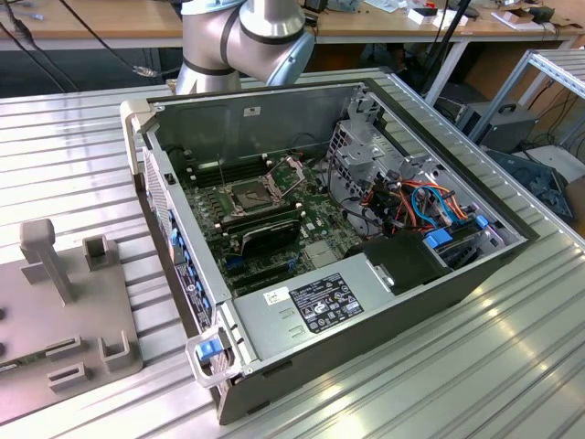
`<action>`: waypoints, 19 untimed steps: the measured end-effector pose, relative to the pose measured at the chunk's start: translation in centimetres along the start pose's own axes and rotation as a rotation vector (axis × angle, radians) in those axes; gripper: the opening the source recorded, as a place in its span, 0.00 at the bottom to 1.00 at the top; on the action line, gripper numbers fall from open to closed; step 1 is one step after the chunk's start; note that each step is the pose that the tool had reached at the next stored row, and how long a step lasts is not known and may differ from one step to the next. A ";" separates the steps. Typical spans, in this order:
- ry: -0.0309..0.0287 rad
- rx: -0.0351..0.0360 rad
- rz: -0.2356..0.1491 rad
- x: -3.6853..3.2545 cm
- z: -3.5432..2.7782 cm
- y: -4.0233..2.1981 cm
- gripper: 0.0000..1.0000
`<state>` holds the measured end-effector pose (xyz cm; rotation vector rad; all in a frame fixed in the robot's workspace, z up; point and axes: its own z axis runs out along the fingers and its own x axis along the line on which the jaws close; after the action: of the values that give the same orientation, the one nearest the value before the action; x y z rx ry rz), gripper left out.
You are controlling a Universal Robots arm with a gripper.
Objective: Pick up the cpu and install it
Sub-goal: 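Pick up the cpu and move it towards the insertion slot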
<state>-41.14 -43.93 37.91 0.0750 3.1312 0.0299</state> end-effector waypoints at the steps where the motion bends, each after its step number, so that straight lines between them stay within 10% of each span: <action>1: 0.0000 0.0000 0.000 -0.20 0.00 0.01 0.55; 19: 0.0001 0.0001 0.000 -4.81 0.04 0.23 0.55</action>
<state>-36.33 -43.93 37.92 0.0749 3.1313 0.0298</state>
